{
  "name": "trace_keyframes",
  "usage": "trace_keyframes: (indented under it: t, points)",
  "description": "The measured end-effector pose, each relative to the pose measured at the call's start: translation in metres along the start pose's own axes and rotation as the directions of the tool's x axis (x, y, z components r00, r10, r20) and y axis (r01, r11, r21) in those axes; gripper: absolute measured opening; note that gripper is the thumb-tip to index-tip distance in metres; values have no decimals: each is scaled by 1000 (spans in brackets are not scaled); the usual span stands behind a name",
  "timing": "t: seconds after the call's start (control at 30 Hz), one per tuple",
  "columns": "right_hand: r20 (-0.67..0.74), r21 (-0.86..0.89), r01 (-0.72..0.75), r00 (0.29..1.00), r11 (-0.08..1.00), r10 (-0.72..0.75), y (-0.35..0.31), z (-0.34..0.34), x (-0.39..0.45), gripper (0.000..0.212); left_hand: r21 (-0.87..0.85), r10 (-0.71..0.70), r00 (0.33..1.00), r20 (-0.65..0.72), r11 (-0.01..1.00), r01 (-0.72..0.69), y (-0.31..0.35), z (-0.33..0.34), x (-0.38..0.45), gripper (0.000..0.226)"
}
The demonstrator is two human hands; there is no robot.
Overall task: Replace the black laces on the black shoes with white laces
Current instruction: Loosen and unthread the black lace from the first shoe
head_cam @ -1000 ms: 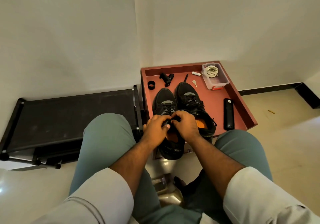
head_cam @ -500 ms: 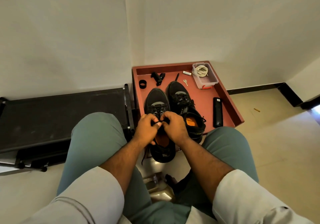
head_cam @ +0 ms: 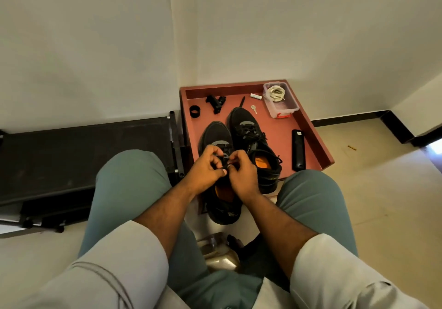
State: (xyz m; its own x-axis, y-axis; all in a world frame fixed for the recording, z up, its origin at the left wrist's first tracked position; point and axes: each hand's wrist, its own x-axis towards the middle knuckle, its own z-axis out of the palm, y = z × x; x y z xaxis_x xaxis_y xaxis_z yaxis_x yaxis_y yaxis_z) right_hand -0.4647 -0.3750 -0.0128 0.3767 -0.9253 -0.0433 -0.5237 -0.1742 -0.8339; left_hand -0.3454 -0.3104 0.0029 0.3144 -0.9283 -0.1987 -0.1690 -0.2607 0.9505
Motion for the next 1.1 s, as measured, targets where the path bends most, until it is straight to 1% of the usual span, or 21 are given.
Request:
trace_keyframes:
  t: [0.07,0.17,0.23,0.3,0.37,0.43,0.5,0.53,0.6,0.63,0.67,0.7,0.73,0.77,0.8,0.83,0.87,0.9,0.97,1.03,1.1]
  points:
    - [-89,133,-99,990,986,111,-2,4,5,23,4,-20,1000,4,1000,20,-1,-2,-3,39]
    - [-105,280,-166,974,945,203,-8,5,15,30,-2,-58,998,17,998,58,-2,-4,-6,36]
    - [-111,474,-209,950,855,293,-19,-1,24,35,-74,-82,995,-64,994,77,0,-8,-7,32]
    - [-98,662,-236,914,712,394,-33,-17,39,38,-230,-135,973,-187,969,90,6,-14,-6,29]
    - [-110,757,-210,892,619,438,-45,-41,55,37,-423,-248,919,-305,900,102,12,-22,-5,28]
    - [-171,783,-161,874,601,456,-50,-71,73,36,-587,-372,840,-396,805,80,14,-33,-3,26]
    - [-248,788,-96,854,608,457,-48,-97,88,42,-687,-435,744,-507,726,-44,12,-46,-1,25]
    - [-269,771,-102,843,629,466,-45,-107,94,43,-696,-449,680,-580,707,-126,12,-51,-1,27]
    - [-281,628,-193,848,754,450,-40,-122,100,39,-628,-441,530,-724,740,-241,10,-60,0,40]
    - [-268,464,-250,874,849,404,-37,-128,99,36,-554,-403,464,-789,793,-253,10,-62,-1,51]
    - [-251,227,-269,912,936,323,-34,-130,95,35,-440,-319,417,-851,866,-236,10,-61,-3,62]
    - [-227,-43,-224,951,974,208,-31,-130,88,38,-277,-180,392,-902,939,-205,11,-59,-5,67]
    - [-194,-261,-143,977,955,93,-29,-126,79,39,-94,-13,412,-911,980,-176,14,-53,-7,63]
    - [-156,-381,-59,988,923,-2,-28,-118,67,39,89,157,485,-860,983,-160,16,-46,-10,51]
    - [-112,-423,7,992,906,-60,-26,-107,54,38,252,295,596,-746,955,-158,19,-38,-12,36]
    - [-64,-423,48,995,905,-82,-23,-94,41,36,372,370,723,-584,913,-166,18,-29,-13,25]
    - [-10,-412,67,997,909,-78,-20,-81,29,35,461,374,835,-404,871,-168,17,-19,-16,21]
    - [57,-406,77,997,911,-59,-16,-68,18,33,546,320,917,-240,825,-145,11,-11,-15,26]
    - [202,-390,110,979,914,-32,-11,-47,0,31,683,176,984,-43,724,-99,1,5,-16,46]
    - [282,-376,142,959,916,-32,-10,-35,-8,31,730,92,996,8,680,-69,-3,12,-15,55]
    - [286,-379,159,957,912,-48,-11,-30,-7,29,717,77,997,6,695,-58,-3,12,-14,52]
